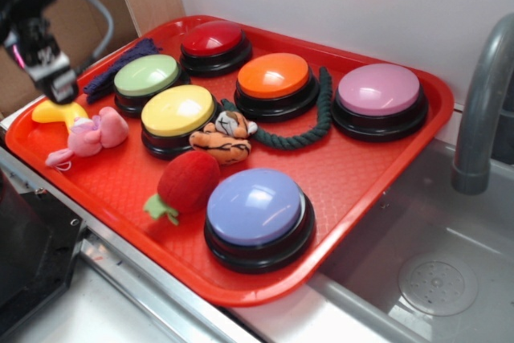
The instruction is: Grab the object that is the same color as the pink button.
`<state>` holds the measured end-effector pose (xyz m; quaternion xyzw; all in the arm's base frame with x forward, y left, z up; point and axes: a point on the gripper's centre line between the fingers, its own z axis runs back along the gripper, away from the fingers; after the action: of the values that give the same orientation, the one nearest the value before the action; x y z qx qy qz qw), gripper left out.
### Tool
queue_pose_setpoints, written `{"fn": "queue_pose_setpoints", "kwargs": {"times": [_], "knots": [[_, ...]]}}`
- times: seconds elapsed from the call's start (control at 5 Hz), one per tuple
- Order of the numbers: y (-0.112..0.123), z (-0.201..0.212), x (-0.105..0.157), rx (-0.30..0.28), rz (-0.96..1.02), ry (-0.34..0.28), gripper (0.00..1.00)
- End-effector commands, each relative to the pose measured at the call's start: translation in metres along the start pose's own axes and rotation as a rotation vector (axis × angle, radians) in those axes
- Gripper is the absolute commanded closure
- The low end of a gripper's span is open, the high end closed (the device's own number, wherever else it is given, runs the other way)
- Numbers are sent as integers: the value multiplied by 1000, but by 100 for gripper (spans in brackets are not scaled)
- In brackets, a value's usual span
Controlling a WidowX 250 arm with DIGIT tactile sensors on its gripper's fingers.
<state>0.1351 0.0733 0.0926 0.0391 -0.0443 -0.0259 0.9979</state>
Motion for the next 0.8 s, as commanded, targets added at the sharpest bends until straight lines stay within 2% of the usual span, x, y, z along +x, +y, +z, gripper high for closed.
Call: {"fn": "queue_pose_setpoints", "kwargs": {"times": [0.0, 0.4, 0.6], "knots": [[7, -48, 17, -56, -78, -126, 0], [-10, -72, 30, -62, -117, -91, 0], [-14, -72, 31, -45, -105, -95, 95]]}}
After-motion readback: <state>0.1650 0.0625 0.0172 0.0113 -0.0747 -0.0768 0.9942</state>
